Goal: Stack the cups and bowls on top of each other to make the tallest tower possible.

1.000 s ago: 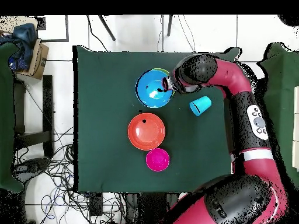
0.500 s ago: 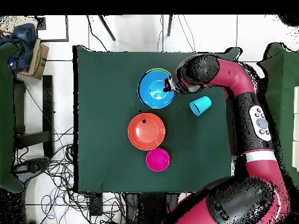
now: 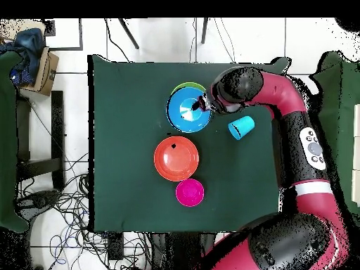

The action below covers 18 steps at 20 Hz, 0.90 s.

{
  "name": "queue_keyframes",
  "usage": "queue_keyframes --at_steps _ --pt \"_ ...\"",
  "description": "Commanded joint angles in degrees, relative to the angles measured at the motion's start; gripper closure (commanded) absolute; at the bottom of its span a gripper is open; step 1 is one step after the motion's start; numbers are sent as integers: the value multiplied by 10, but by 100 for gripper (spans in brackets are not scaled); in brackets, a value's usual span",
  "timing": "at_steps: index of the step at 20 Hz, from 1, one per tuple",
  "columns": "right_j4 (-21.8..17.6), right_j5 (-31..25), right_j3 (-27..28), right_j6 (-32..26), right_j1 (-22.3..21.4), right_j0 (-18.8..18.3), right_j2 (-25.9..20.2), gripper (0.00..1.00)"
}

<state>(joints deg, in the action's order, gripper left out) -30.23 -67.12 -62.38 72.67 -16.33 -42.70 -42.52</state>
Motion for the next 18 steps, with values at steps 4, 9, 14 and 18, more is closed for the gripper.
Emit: queue_keyframes --at_steps 4,9,14,18 --pt "-29 -58 41 -141 29 42 12 100" --pt "-17 -67 88 -121 47 66 5 100" --pt "-14 -70 110 -120 57 77 6 100" --pt "-10 -63 91 -128 49 67 11 100"
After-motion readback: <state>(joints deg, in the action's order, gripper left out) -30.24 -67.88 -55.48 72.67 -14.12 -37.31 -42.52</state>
